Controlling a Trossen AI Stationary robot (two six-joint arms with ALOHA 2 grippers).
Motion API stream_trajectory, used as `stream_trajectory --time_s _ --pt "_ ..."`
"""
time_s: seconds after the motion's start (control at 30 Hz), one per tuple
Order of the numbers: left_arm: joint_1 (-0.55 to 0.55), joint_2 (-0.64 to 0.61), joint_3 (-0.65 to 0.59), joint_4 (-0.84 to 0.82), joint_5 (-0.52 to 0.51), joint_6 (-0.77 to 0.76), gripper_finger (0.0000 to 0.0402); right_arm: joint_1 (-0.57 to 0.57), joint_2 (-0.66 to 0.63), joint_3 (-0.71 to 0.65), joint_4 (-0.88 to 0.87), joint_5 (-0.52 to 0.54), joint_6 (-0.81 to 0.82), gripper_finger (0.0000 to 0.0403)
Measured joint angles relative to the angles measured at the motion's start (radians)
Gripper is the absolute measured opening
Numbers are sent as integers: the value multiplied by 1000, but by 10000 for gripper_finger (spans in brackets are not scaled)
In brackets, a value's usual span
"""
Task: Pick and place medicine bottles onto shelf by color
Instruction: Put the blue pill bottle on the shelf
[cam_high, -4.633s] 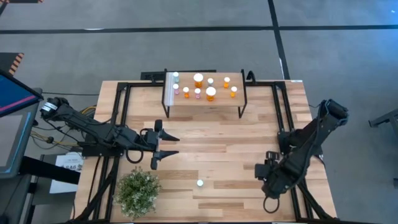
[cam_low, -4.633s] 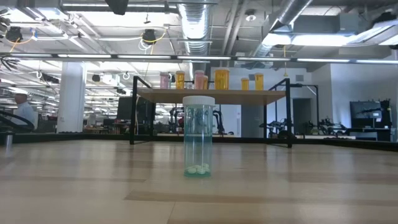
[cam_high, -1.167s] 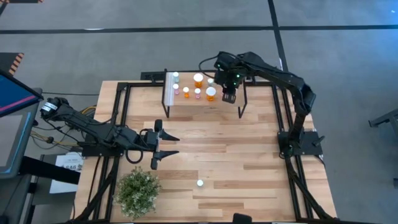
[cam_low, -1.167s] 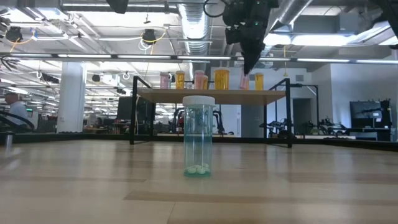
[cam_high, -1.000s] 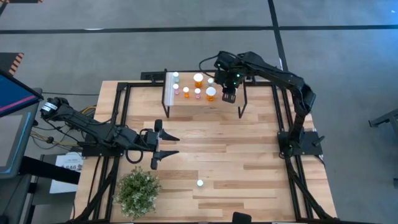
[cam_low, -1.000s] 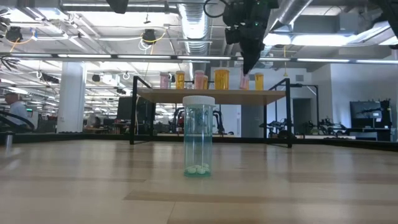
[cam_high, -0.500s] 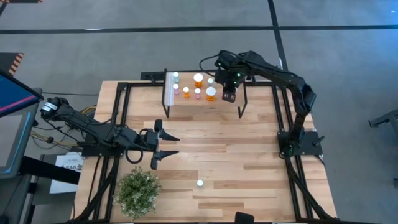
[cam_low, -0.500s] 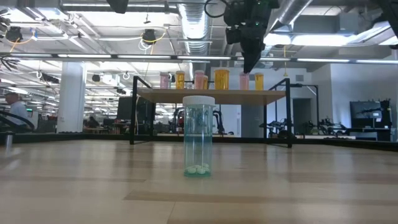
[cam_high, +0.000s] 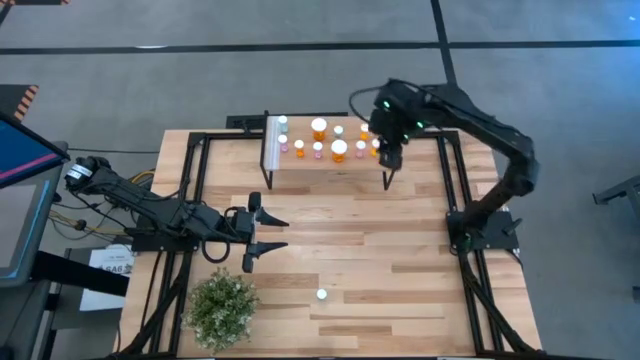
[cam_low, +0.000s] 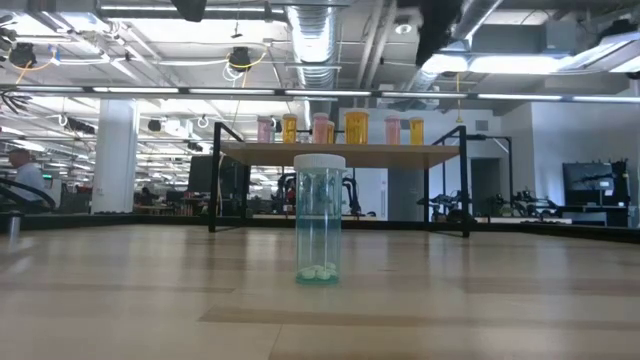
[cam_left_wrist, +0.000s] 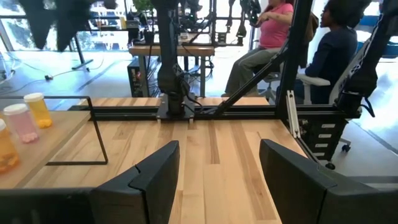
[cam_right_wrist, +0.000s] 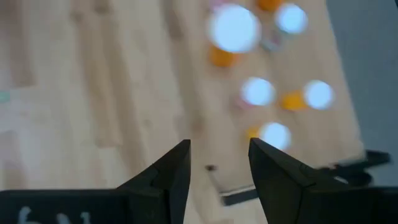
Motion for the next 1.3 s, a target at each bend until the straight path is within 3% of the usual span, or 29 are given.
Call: stream_trajectory --time_s 0.17,0.4,0.7,0.93,1.3 --pt "0 0 0 -1 1 -9 210 186 -121 -100 90 -3 48 183" --pt "0 0 0 -4 2 -19 210 496 -259 -366 391 -3 147 181" --pt "0 0 0 -4 -1 -26 210 816 -231 -656 892 2 167 182" --pt "0 0 0 -6 -1 -26 210 896 -54 -702 1086 3 167 187" --pt "0 0 0 -7 -2 -26 210 879 174 -703 1323 1 179 207"
